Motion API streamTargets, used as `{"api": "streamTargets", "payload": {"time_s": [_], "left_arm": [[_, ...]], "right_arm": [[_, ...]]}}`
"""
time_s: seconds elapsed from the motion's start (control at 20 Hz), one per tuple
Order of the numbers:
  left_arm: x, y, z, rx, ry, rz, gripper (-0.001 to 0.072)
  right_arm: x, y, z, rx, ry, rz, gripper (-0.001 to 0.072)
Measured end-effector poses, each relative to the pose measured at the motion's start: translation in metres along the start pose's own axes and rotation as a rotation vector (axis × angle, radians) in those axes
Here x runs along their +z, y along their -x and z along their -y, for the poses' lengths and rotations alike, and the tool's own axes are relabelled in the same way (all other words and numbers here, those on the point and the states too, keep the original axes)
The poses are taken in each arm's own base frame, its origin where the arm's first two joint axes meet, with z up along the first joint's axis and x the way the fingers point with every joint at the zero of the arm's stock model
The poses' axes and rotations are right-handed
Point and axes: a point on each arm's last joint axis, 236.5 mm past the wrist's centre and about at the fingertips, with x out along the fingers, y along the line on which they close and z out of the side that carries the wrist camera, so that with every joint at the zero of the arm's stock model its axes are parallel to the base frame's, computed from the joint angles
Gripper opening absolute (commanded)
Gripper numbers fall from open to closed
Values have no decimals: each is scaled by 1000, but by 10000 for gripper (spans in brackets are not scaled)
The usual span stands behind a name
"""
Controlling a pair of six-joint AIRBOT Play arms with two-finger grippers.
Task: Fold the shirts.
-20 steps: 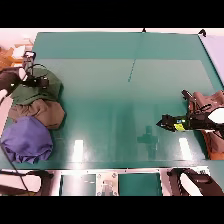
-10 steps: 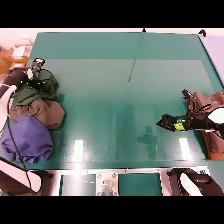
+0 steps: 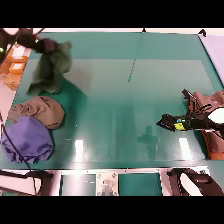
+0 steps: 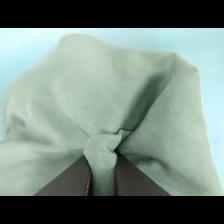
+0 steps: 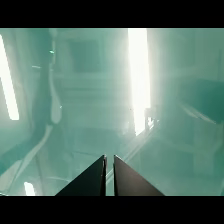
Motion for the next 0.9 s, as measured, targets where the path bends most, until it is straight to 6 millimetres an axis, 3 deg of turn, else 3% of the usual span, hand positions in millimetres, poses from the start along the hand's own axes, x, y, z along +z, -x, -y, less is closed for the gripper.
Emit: {"api": "streamTargets", "payload": {"time_s": [0.1, 0.15, 0.3, 0.5, 0.55, 0.6, 0.65, 0.75, 0.85, 0.9], "left_arm": [[17, 36, 73, -128, -33, 59, 32], [13, 47, 110, -195, -53, 46, 32], [-19, 61, 204, -350, -120, -39, 33], [-101, 43, 300, -497, -198, -244, 60], [-125, 36, 319, -530, -209, -307, 422], [-146, 32, 332, -556, -212, -363, 665], [-155, 32, 341, -578, -204, -386, 668], [-169, 30, 348, -607, -183, -438, 668], [-157, 33, 336, -617, -140, -434, 669], [-153, 31, 322, -604, -118, -449, 668]], "right_arm": [[0, 0, 0, 0, 0, 1, 72], [0, 0, 0, 0, 0, 1, 72], [1, 0, 0, 0, 1, 4, 73], [5, 5, -4, 2, 10, 13, 126], [6, 7, -5, 4, 15, 14, 267], [9, 11, -8, 6, 21, 19, 375], [12, 15, -10, 8, 28, 27, 432], [20, 25, -14, 10, 34, 46, 436], [27, 33, -15, 11, 30, 62, 443], [27, 36, -14, 9, 26, 60, 485]]}}
